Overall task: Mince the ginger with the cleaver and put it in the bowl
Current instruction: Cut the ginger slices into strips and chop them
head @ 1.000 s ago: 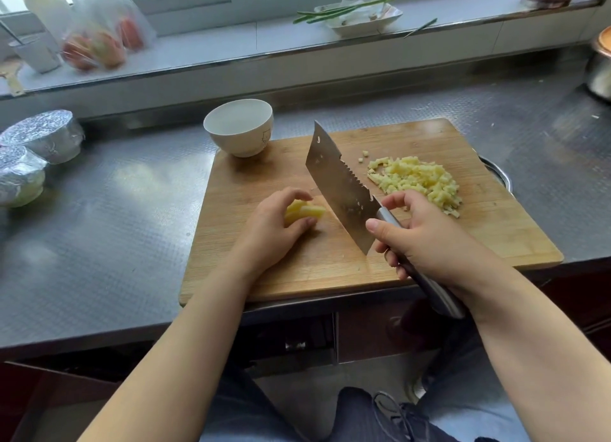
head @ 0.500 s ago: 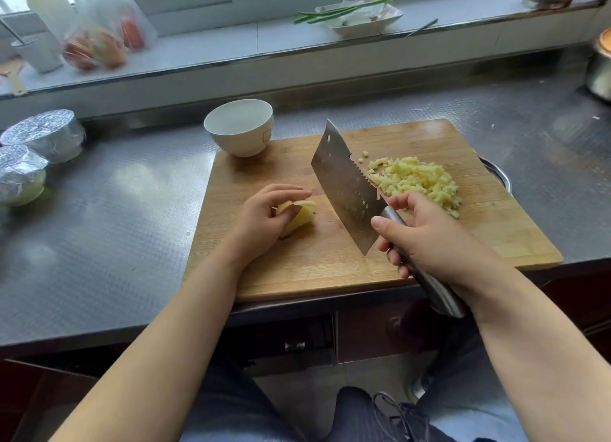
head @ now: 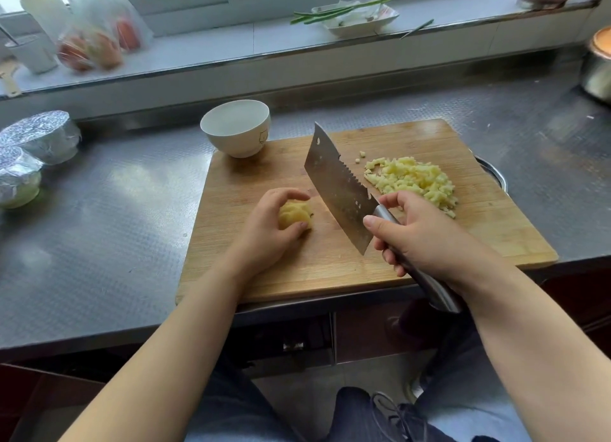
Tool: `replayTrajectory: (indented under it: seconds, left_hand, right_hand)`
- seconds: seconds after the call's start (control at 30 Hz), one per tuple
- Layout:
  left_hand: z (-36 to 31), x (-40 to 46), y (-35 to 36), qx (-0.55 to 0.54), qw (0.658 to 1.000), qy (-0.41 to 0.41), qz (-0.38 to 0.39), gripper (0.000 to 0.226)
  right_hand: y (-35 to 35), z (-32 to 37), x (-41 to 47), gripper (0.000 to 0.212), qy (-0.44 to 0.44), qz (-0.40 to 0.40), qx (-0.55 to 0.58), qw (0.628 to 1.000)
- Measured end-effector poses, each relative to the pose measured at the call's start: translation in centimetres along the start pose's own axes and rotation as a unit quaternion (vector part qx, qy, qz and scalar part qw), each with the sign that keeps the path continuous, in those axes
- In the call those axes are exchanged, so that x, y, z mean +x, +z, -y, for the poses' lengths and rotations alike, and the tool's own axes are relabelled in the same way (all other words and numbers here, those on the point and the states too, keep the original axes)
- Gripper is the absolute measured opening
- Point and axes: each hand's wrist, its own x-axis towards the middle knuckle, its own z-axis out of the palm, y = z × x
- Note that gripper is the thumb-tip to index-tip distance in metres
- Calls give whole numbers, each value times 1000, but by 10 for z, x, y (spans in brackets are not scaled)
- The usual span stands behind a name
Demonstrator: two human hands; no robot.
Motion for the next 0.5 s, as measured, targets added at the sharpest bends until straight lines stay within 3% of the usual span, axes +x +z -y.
replayTrajectory:
  seconds: [0.17, 0.5]
  left_hand:
    - [-8, -6, 22, -24, 999, -16, -33, 65]
    - [-24, -7, 37, 11, 996, -35, -77, 71]
  right_hand:
    - [1, 13, 2, 18, -2, 33, -45, 998]
    - [19, 16, 4, 17, 1, 47, -33, 998]
